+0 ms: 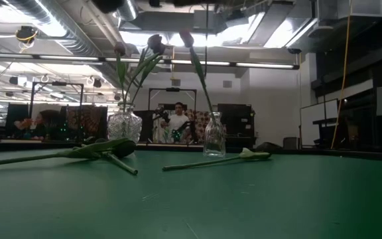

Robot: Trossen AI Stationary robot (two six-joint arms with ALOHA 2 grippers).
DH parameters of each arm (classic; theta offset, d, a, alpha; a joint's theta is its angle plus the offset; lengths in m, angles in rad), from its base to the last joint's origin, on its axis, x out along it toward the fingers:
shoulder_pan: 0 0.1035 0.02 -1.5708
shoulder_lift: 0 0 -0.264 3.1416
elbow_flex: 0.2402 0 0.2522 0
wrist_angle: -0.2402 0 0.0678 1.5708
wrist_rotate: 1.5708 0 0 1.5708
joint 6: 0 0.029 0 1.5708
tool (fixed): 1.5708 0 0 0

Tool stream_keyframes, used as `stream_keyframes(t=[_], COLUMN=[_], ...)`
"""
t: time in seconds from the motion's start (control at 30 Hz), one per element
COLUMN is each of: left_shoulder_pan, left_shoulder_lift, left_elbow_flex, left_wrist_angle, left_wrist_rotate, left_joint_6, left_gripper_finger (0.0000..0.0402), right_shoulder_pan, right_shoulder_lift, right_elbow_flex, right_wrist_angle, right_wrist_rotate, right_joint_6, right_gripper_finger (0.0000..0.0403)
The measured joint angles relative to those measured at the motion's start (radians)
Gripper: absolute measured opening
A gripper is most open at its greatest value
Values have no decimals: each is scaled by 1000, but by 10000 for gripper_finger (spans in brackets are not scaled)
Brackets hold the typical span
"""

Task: Sort flowers into vase by color
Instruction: Put the red tulip into the top right transparent vase

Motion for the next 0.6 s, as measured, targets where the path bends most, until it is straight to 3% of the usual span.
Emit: stream_keyframes(t=[0.13,0.27,0.43,0.6], left_shoulder_pan=[-68,-94,-54,24], left_shoulder_lift=[0,0,2,2], left_elbow_flex=[0,0,-3,-61], left_wrist_angle=[-3,-89,-349,-376], left_wrist_rotate=[-34,-46,-14,45], left_joint_6=[9,-112,-370,-496], left_gripper_finger=[0,0,0,0], right_shoulder_pan=[0,0,0,0], right_shoulder_lift=[0,0,0,0], right_elbow_flex=[0,0,0,0], right_wrist_angle=[0,0,0,0], right_wrist_rotate=[-9,-20,-26,-26], right_joint_6=[1,2,2,2], right_gripper_finger=[209,209,209,209])
